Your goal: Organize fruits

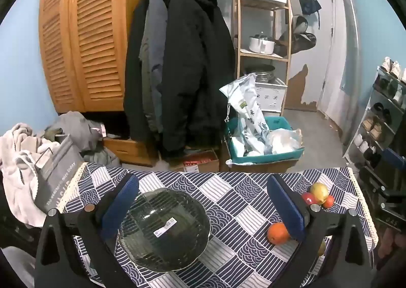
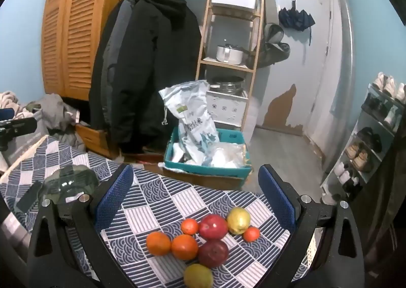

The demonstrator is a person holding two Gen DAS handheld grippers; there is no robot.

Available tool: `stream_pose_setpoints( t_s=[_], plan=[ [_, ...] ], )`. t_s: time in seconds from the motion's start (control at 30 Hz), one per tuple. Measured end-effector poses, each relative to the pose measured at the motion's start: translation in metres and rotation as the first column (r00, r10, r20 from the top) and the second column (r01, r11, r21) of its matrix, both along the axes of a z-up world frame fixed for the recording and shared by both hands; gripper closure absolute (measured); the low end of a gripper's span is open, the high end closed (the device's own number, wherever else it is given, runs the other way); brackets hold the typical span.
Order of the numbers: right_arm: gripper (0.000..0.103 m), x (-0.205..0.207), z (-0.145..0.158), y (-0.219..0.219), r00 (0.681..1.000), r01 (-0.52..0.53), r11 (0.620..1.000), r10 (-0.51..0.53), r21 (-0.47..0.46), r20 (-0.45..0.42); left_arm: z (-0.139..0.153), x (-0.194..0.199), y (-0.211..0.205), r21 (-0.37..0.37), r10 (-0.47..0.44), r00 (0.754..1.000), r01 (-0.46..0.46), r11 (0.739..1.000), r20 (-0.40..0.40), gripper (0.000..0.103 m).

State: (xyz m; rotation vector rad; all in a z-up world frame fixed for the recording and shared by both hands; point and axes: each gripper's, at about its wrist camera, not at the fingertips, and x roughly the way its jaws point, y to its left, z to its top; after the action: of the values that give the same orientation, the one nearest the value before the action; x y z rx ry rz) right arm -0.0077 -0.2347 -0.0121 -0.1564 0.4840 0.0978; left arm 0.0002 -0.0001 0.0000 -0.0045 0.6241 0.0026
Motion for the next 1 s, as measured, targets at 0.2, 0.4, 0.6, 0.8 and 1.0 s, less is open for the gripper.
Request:
stream_pose_setpoints(
  t_s=[0.2, 0.4, 0.6, 0.8, 1.0],
  plan=[
    [0.006, 0.0002, -0.0005, 0.0018, 1.000, -0.001, 1.000, 0.001, 0.006, -0.003, 0.0000, -0.0001, 0.0002, 0.000, 0.000, 1.000, 0.000, 1.000, 0.010, 0.001],
    [0.006, 0.0005, -0.0006, 0.0017, 1.000, -0.002, 1.000, 0.002, 0.020, -0.006, 0.0051, 0.0013, -0.0006, -0.009, -0.011, 1.000, 0.011, 1.000, 0.007, 0.001],
    [0.006, 0.0019, -0.0014, -0.0013, 1.000, 0.001, 1.000, 0.000, 0.018, -0.009, 0.0043, -0.0005, -0.0041, 0.008, -0.021, 1.000, 0.021, 1.000, 0.023, 0.001],
    [0.006, 0.0021, -0.0019, -0.0009, 1.000, 0.000, 1.000, 0.000, 0.021, -0.011, 0.0030, -0.0014, -0.0051, 0.014, -0.022, 0.999, 0.022, 1.000, 0.029, 0.001],
    [0.006, 0.0008, -0.0027, 0.0003, 1.000, 0.002, 1.000, -0.002, 0.022, -0.013, 0.0023, -0.0028, -0.0035, 0.001, -0.019, 0.999, 0.019, 1.000, 0.027, 0.001]
  ],
)
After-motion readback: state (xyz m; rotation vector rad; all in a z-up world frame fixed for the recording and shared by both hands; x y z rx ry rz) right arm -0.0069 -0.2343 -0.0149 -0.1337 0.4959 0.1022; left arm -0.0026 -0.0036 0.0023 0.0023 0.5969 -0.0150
